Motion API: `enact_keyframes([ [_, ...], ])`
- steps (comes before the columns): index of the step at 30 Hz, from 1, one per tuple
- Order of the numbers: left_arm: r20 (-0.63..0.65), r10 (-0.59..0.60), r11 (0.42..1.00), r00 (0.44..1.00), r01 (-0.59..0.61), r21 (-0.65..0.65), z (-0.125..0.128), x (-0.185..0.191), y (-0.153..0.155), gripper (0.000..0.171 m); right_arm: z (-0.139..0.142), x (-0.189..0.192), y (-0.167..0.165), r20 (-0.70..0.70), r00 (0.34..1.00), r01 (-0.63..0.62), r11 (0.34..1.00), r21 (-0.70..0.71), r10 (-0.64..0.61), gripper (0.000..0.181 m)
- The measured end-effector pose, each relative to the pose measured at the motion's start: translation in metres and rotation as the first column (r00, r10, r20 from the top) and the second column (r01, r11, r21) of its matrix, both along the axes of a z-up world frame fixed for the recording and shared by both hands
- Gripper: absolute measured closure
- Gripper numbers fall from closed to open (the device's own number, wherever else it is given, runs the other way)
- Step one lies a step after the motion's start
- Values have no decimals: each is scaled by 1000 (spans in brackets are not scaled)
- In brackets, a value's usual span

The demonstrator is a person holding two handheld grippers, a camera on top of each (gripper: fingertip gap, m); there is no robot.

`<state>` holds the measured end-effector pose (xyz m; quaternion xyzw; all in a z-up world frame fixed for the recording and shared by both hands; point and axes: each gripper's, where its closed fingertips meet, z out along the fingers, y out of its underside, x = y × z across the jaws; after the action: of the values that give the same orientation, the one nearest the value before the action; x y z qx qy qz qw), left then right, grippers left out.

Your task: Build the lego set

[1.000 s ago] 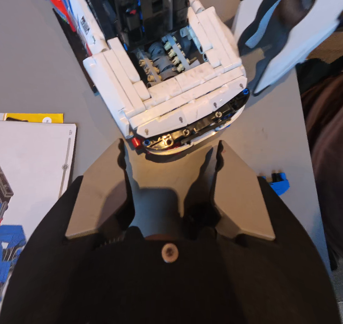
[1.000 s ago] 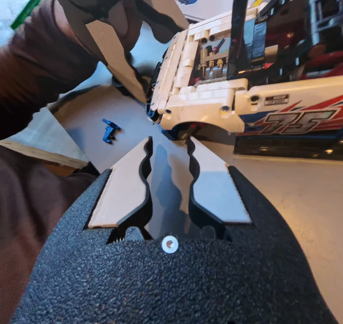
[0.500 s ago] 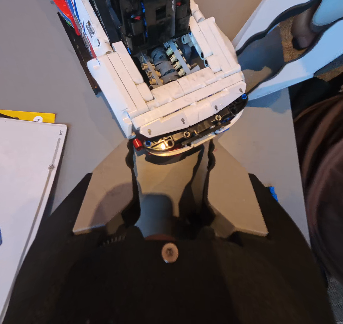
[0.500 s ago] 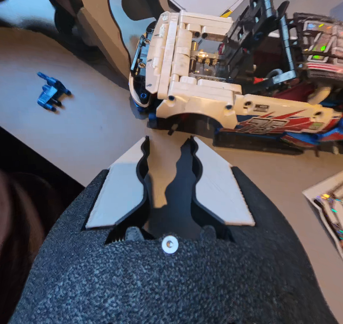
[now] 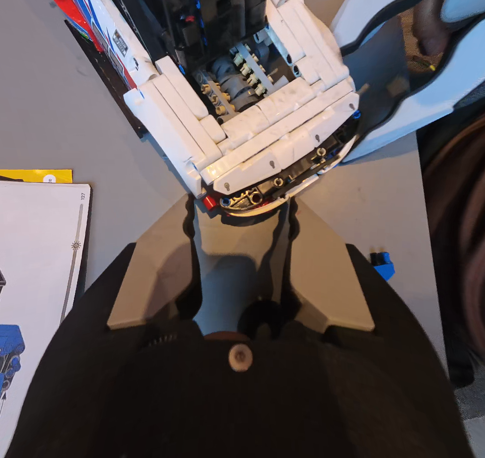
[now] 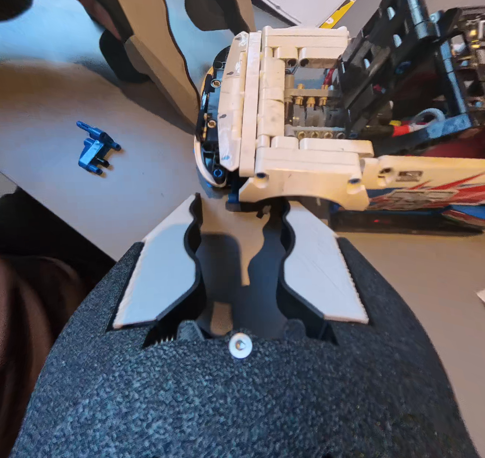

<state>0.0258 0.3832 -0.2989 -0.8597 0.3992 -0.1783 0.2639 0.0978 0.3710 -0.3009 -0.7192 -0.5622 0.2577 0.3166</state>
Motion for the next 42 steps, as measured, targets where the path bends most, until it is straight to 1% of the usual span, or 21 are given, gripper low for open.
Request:
enact_keyframes([
  [1, -3, 2, 1000, 1000, -2, 9, 0, 0, 0, 102, 0, -3, 2, -14, 1000, 7, 1000, -6, -7, 127],
  [3, -12, 11, 1000, 1000, -11, 27, -1, 1, 1, 101, 1, -6, 7, -26, 999, 25, 1000, -4, -25, 132],
  [8, 10, 35, 999, 999, -35, 30, -1, 2, 0, 103, 2, -7, 10, -30, 999, 34, 999, 15, -33, 132],
  [12, -5, 42, 999, 999, -42, 23, 2, 3, -1, 103, 4, -6, 9, -28, 999, 22, 1000, 17, -22, 134],
  [17, 21, 52, 997, 998, -53, 53, 9, 4, -1, 103, 10, -6, 8, -47, 999, 25, 1000, 8, -25, 134],
  [19, 30, 67, 994, 997, -69, 82, 11, 5, -2, 102, 12, -6, 7, -47, 999, 22, 1000, 6, -22, 134],
  [21, 26, 81, 986, 996, -84, 145, 12, 5, -2, 102, 12, -6, 6, -44, 999, 17, 1000, 5, -17, 134],
  [23, 12, 100, 973, 995, -100, 207, 12, 5, -1, 97, 12, -6, 6, -50, 999, 15, 1000, 0, -15, 134],
  [26, -108, 126, 941, 986, -84, 327, 10, 0, 3, 97, 13, -9, 6, -57, 998, 12, 1000, 0, -12, 134],
  [27, -167, 137, 930, 976, -68, 360, 9, -3, 4, 99, 13, -10, 6, -58, 998, 11, 1000, 0, -11, 134],
  [29, -229, 161, 908, 960, -53, 416, 11, -6, 7, 104, 13, -11, 6, -59, 998, 9, 1000, 2, -9, 134],
  [33, -247, 199, 883, 948, -64, 466, 12, -8, 11, 107, 12, -11, 8, -67, 998, 14, 1000, 6, -14, 136],
  [37, -288, 250, 837, 924, -57, 544, 15, -11, 13, 110, 15, -11, 12, -84, 996, 20, 1000, 13, -19, 143],
  [38, -304, 258, 819, 917, -42, 572, 16, -12, 14, 109, 14, -11, 13, -85, 996, 21, 1000, 8, -20, 142],
  [39, -335, 268, 788, 903, -6, 615, 20, -12, 16, 104, 13, -11, 13, -86, 996, 22, 1000, 1, -22, 141],
  [42, -458, 301, 712, 837, 122, 691, 26, -12, 18, 103, 12, -12, 13, -89, 996, 19, 1000, -8, -20, 139],
])
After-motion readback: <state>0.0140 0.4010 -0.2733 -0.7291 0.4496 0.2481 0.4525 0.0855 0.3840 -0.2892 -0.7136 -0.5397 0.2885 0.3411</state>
